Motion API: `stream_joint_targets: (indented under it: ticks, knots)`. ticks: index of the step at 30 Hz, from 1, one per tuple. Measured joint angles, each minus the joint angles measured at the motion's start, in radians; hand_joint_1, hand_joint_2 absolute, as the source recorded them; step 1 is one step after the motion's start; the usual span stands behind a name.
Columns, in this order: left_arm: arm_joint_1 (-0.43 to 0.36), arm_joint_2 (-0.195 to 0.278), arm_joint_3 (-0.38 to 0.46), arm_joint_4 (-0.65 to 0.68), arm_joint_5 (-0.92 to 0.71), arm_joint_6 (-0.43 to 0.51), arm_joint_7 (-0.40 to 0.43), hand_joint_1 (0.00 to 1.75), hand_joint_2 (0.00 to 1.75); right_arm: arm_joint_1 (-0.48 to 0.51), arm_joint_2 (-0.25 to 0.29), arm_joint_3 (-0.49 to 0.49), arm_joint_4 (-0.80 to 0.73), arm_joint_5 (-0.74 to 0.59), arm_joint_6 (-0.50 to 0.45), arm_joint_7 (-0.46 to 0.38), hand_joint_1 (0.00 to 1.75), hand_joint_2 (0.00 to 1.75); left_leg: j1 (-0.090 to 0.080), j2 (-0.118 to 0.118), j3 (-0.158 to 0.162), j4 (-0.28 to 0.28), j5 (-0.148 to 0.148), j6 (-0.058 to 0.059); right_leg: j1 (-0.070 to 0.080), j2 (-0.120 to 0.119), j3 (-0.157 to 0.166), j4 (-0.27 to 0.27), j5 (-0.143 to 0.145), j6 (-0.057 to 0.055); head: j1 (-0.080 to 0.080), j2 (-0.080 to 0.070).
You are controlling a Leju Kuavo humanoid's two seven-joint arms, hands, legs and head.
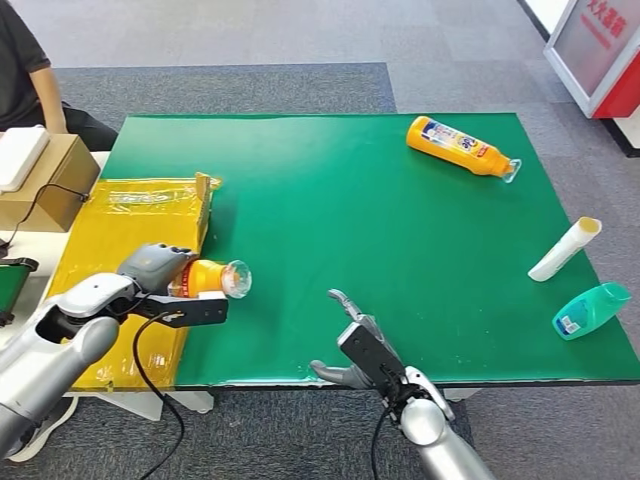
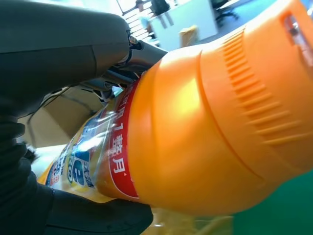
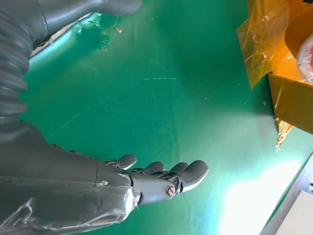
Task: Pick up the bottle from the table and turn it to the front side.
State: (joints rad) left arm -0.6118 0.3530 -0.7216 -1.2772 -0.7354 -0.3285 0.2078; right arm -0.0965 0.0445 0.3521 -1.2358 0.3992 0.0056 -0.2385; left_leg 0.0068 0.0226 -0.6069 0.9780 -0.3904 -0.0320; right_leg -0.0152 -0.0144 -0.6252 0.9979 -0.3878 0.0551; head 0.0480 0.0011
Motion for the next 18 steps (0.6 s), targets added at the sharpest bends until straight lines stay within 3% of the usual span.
stream_joint_targets:
  ticks: [7, 8, 11, 12, 14, 18]
  knots:
    - [-0.024, -0.016, 0.024, 0.158, -0.053, 0.1, 0.018, 1.75, 1.75, -0.009, 0.008, 0.0, 0.018, -0.014, 0.012, -0.001, 0.0, 1.75, 0.0, 0.0, 0.0, 0.0, 0.0, 0.0, 0.0, 0.0, 0.0, 0.0, 0.0, 0.0, 0.0, 0.0]
    - [-0.028, -0.025, 0.032, 0.185, -0.063, 0.115, 0.018, 1.61, 1.75, -0.01, 0.01, 0.001, 0.021, -0.016, 0.014, -0.001, 0.0, 1.75, 0.0, 0.0, 0.0, 0.0, 0.0, 0.0, 0.0, 0.0, 0.0, 0.0, 0.0, 0.0, 0.0, 0.0]
    - [-0.04, -0.057, 0.052, 0.261, -0.086, 0.144, 0.004, 0.44, 1.75, -0.015, 0.013, 0.004, 0.029, -0.022, 0.017, -0.003, 0.0, 1.75, 0.0, 0.0, 0.0, 0.0, 0.001, 0.0, 0.0, 0.0, 0.001, 0.0, 0.0, 0.0, 0.0, 0.0]
    - [-0.044, -0.067, 0.058, 0.286, -0.091, 0.15, -0.008, 0.13, 1.75, -0.018, 0.013, 0.005, 0.032, -0.024, 0.017, -0.004, 0.0, 1.75, 0.0, 0.0, 0.001, 0.0, 0.001, -0.001, 0.0, 0.0, 0.001, 0.0, 0.0, 0.0, 0.0, 0.0]
    - [-0.05, -0.088, 0.065, 0.332, -0.099, 0.156, -0.039, 0.0, 1.75, -0.023, 0.013, 0.007, 0.039, -0.026, 0.018, -0.008, 0.0, 1.75, 0.0, 0.0, 0.001, 0.0, 0.001, -0.001, 0.0, 0.0, 0.001, 0.0, 0.0, 0.0, 0.0, 0.0]
    - [-0.045, -0.117, 0.079, 0.403, -0.079, 0.144, -0.104, 0.0, 1.75, -0.027, 0.013, 0.01, 0.054, -0.031, 0.018, -0.014, 0.0, 1.75, 0.0, 0.0, 0.0, 0.0, 0.001, 0.0, 0.0, 0.0, 0.001, 0.0, 0.001, -0.001, 0.0, 0.0]
